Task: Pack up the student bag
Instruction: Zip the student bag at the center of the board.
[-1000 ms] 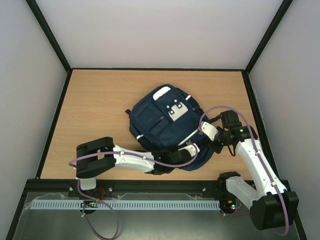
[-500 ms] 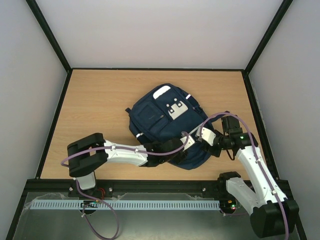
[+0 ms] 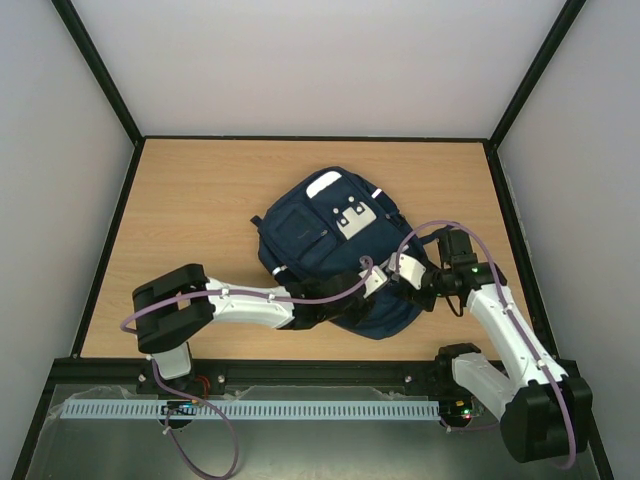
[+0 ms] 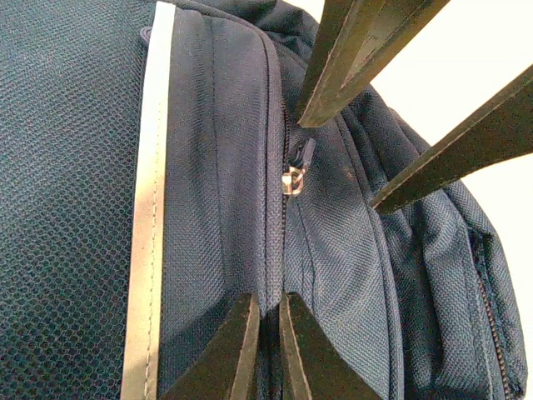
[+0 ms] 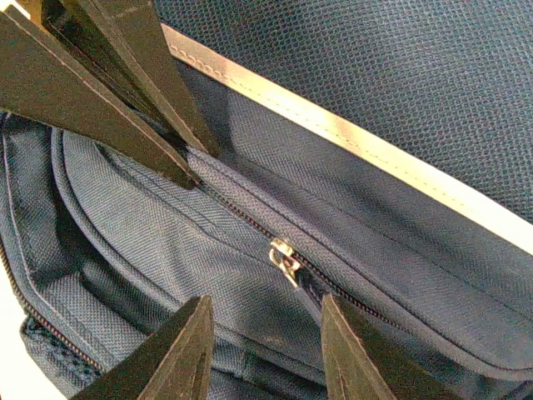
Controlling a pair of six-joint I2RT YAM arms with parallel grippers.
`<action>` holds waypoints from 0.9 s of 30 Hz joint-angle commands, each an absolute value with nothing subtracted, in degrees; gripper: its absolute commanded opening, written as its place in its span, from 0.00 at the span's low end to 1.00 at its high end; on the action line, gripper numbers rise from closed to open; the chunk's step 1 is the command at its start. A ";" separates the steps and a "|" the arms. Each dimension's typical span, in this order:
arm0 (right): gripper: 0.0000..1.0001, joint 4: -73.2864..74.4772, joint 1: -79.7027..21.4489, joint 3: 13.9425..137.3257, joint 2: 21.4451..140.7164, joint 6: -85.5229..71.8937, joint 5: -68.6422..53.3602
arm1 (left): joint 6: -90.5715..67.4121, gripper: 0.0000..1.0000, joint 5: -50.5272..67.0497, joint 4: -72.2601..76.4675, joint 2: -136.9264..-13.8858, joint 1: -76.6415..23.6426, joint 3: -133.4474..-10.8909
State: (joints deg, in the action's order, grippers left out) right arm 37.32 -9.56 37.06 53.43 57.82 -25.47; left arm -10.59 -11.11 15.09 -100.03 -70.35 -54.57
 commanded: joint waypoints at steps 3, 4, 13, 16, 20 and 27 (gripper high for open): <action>0.38 34.32 -10.58 34.80 55.32 58.18 -25.99 | -11.35 0.02 -10.48 19.71 -96.87 -69.47 -55.93; 0.39 33.06 -10.66 34.46 55.61 57.79 -25.65 | -11.32 0.02 -10.53 19.69 -96.86 -69.49 -55.98; 0.35 28.73 -11.77 33.72 59.32 57.25 -25.33 | -11.97 0.02 -10.47 19.78 -96.69 -69.02 -56.07; 0.35 29.46 -11.80 32.94 58.29 58.14 -25.14 | -12.29 0.02 -10.49 19.73 -96.77 -68.70 -56.42; 0.37 32.80 -11.80 33.57 53.75 57.49 -23.63 | -12.48 0.02 -10.72 19.24 -97.12 -68.41 -56.94; 0.36 34.64 -11.84 34.82 52.13 56.35 -22.20 | -12.33 0.02 -10.72 18.69 -97.33 -67.96 -56.69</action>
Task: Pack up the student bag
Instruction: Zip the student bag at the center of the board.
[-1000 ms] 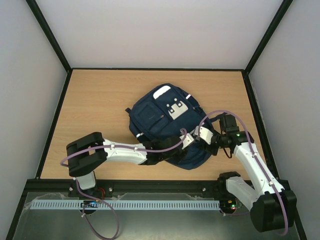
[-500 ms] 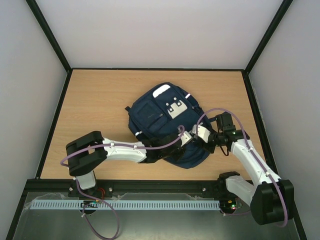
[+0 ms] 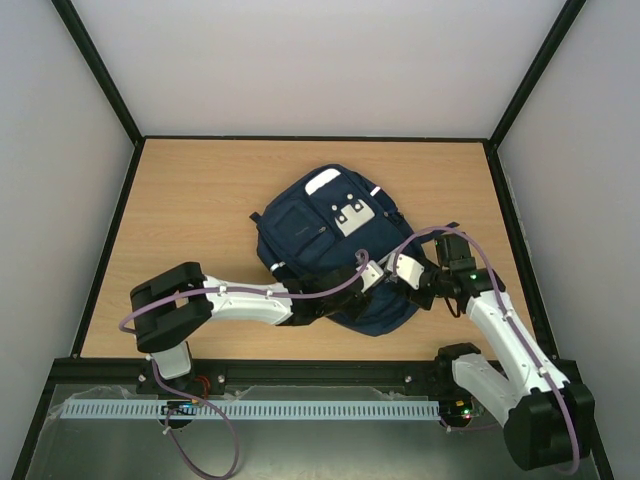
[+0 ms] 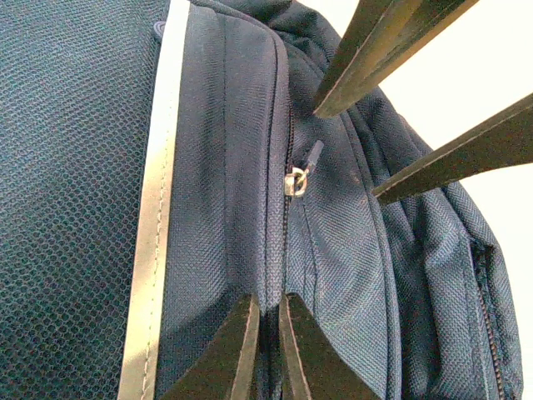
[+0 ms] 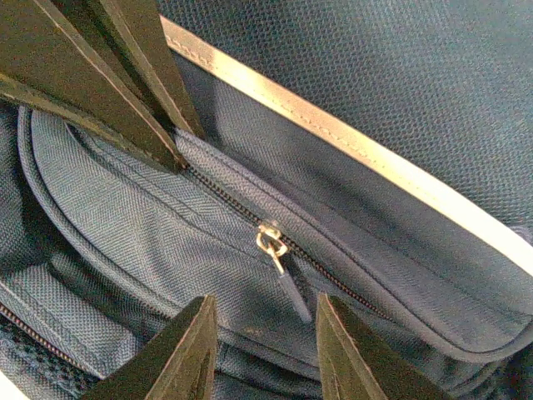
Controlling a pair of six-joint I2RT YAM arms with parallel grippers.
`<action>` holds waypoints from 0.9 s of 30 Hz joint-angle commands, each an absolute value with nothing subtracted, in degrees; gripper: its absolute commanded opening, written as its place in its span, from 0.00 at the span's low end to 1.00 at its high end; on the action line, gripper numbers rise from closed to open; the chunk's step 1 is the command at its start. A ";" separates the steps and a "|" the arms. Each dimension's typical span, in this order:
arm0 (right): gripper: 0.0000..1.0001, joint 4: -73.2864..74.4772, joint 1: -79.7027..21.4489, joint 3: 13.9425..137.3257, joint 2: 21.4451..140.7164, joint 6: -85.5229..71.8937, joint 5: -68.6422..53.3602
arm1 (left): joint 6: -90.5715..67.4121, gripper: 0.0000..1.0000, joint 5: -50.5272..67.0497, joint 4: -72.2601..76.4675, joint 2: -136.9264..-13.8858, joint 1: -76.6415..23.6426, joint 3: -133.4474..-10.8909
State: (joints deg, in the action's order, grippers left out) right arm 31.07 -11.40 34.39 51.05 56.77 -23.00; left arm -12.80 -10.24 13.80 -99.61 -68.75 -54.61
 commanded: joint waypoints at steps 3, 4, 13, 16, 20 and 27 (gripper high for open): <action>0.34 34.34 -11.80 35.30 54.65 55.94 -23.14 | -12.67 0.02 -10.81 18.69 -96.93 -67.85 -56.59; 0.34 33.92 -11.74 35.33 55.18 55.69 -23.52 | -12.78 0.02 -10.81 18.64 -96.81 -67.85 -56.59; 0.35 28.93 -11.87 34.90 58.82 54.57 -25.41 | -13.58 0.02 -9.30 19.59 -96.24 -67.68 -56.69; 0.35 27.15 -12.02 35.01 60.19 53.29 -26.48 | -13.62 0.02 -8.99 19.54 -96.33 -67.63 -56.77; 0.35 24.51 -12.17 34.94 60.32 51.02 -26.20 | -13.65 0.02 -8.87 19.31 -96.09 -67.68 -56.69; 0.48 18.53 -12.54 32.71 56.87 47.59 -22.76 | -13.53 0.02 -8.64 19.31 -96.06 -67.68 -56.93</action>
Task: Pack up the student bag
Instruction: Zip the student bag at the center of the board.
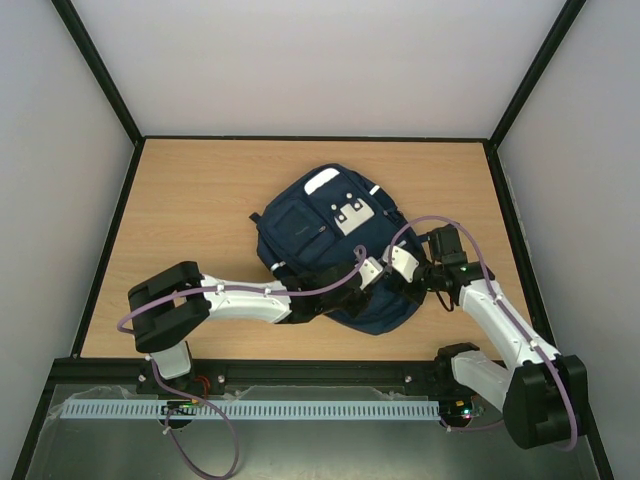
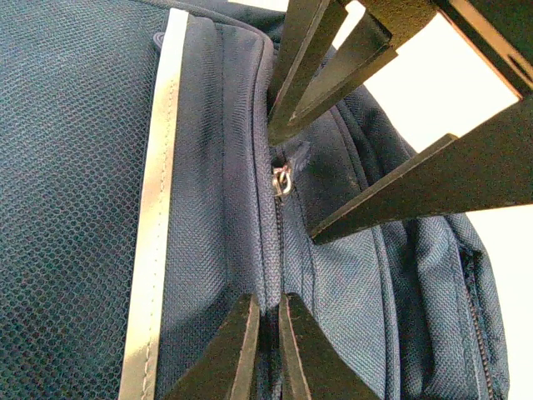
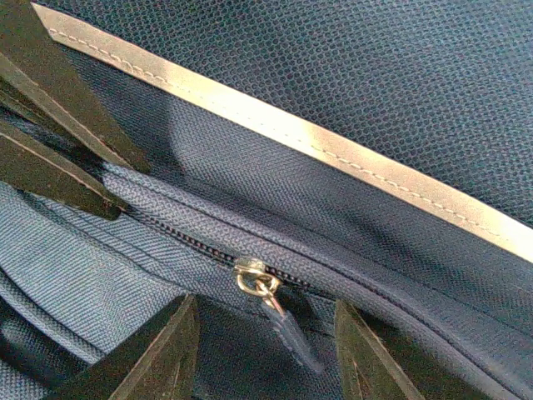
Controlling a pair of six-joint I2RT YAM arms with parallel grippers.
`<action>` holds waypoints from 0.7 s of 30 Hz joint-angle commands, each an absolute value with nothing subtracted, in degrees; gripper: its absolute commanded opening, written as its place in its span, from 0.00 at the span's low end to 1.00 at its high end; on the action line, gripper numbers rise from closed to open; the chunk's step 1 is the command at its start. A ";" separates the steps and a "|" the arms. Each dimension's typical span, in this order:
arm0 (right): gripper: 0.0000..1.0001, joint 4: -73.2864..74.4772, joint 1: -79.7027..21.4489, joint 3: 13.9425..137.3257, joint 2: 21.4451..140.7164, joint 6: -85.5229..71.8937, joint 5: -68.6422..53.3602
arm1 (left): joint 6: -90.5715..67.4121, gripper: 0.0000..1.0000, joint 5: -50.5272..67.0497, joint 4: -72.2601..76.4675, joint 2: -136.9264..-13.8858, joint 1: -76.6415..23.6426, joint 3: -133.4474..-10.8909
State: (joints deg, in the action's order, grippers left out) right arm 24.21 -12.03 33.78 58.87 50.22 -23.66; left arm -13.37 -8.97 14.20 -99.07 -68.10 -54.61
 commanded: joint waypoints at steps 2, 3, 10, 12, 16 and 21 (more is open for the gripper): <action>0.51 18.97 -12.50 32.99 57.11 47.43 -21.72 | -13.54 0.02 -8.61 19.18 -96.06 -67.68 -56.81; 0.53 19.25 -12.55 33.16 57.50 47.38 -21.23 | -13.54 0.02 -8.61 19.13 -96.06 -67.68 -56.86; 0.37 22.65 -12.54 34.73 60.61 49.53 -23.44 | -13.36 0.02 -9.09 18.83 -95.83 -67.68 -56.73; 0.29 23.70 -12.53 35.01 60.76 49.93 -25.07 | -13.22 0.02 -9.29 18.66 -95.66 -67.65 -56.78; 0.17 25.07 -12.50 35.59 60.50 49.81 -25.52 | -12.94 0.02 -9.74 18.19 -95.78 -67.68 -56.78; 0.05 25.88 -12.41 37.14 60.64 48.00 -21.58 | -12.92 0.02 -10.18 17.72 -95.56 -67.68 -56.37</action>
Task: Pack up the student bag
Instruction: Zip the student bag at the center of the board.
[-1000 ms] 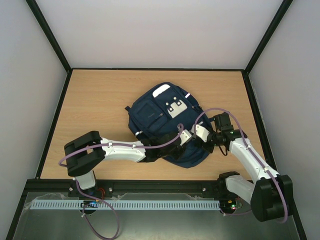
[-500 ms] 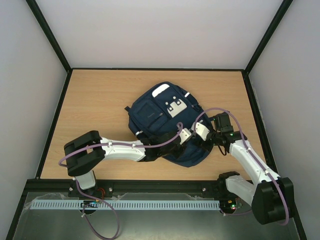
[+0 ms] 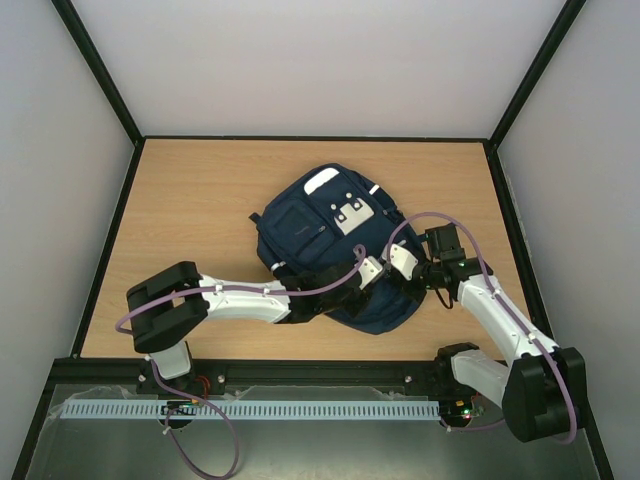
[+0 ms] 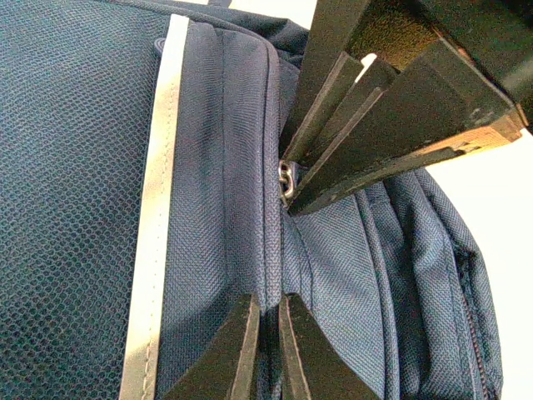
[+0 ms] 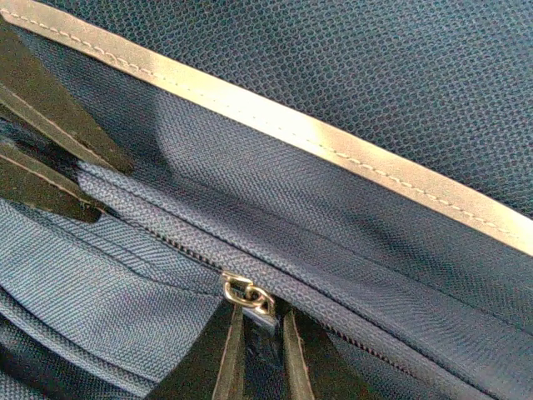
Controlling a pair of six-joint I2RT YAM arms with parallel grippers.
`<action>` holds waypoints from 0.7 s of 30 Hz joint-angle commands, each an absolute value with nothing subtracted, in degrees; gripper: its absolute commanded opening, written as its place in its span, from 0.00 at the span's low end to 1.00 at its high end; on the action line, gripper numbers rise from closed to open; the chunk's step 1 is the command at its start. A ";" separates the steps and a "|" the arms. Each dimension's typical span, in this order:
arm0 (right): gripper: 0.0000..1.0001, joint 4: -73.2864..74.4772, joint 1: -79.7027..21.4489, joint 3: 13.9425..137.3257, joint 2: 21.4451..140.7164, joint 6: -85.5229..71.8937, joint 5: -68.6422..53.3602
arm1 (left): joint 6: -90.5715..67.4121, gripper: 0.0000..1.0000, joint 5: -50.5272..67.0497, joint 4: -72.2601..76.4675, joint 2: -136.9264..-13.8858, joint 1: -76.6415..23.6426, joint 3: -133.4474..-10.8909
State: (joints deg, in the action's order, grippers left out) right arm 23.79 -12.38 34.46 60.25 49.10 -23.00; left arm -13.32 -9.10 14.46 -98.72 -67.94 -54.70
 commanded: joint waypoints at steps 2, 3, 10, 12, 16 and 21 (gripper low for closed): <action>0.01 27.18 -12.07 37.98 61.14 48.22 -19.70 | -12.84 0.02 -10.48 17.67 -95.27 -67.66 -55.98; 0.01 27.84 -11.69 38.28 61.34 48.61 -18.97 | -12.84 0.02 -10.61 17.67 -95.05 -67.67 -55.80; 0.01 28.86 -5.41 39.02 63.15 52.71 -14.25 | -12.87 0.02 -11.25 17.50 -93.97 -67.68 -54.10; 0.01 29.07 -2.91 39.62 64.45 53.84 -13.60 | -13.04 0.02 -11.20 17.60 -93.75 -67.68 -53.61; 0.01 28.01 0.15 40.87 66.84 54.93 -11.77 | -13.15 0.02 -10.38 17.93 -93.29 -67.68 -52.56; 0.01 26.48 1.39 43.64 70.88 53.57 -10.49 | -12.08 0.02 -9.06 17.86 -92.00 -68.00 -50.88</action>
State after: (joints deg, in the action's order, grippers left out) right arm 26.83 -0.47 40.66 67.81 53.80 -16.69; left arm -13.10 -9.13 15.99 -96.18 -67.94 -52.42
